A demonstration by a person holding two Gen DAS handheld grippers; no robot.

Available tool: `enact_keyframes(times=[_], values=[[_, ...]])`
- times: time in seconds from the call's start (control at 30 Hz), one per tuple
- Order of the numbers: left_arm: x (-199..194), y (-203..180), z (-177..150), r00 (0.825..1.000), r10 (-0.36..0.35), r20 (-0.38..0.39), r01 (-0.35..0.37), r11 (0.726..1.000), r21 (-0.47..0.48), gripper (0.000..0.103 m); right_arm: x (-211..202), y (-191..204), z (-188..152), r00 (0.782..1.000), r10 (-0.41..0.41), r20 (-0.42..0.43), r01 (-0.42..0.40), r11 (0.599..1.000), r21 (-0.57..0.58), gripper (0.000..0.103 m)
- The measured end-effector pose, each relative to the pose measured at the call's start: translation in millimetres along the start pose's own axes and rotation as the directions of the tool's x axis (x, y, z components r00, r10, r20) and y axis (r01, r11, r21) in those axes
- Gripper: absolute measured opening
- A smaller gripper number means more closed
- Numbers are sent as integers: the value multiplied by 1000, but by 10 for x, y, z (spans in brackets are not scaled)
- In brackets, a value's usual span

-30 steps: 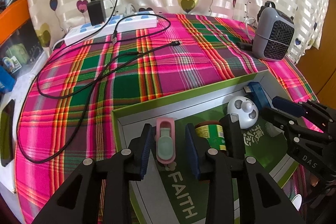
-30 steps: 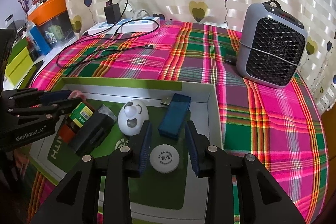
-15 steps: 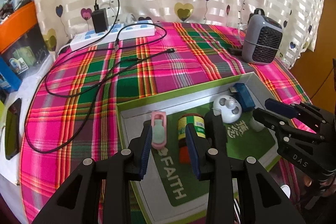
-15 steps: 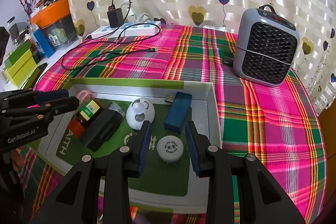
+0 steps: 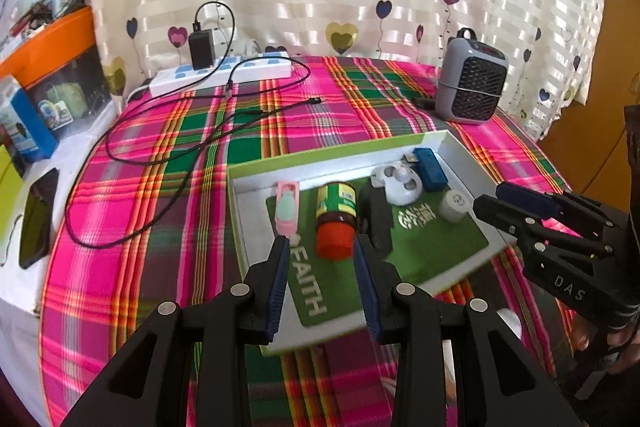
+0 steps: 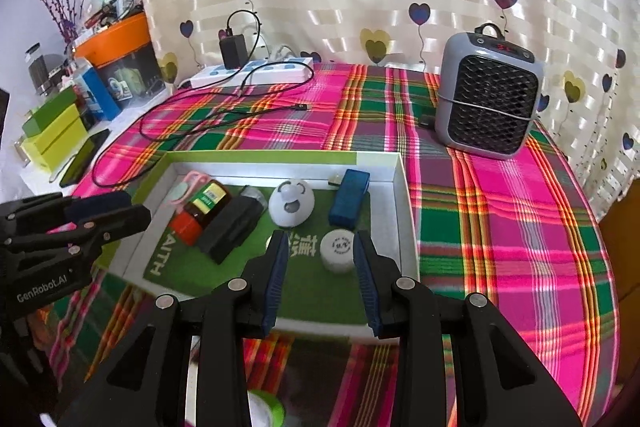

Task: Organize rigid objects
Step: 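Move both open tools back out of the box toward the remaining objects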

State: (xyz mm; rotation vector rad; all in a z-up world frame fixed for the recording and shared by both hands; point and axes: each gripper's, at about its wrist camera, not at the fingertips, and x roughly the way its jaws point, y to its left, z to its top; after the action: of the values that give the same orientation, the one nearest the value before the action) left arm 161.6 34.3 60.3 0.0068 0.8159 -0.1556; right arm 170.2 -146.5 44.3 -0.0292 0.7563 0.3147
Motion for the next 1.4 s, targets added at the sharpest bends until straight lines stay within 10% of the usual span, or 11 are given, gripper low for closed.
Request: enact_keyframes(times=[1.4], values=[[-420, -442, -886, 979, -197, -47, 198, 980, 24, 32, -478, 96, -733, 993, 122, -1, -122, 992, 42, 35]])
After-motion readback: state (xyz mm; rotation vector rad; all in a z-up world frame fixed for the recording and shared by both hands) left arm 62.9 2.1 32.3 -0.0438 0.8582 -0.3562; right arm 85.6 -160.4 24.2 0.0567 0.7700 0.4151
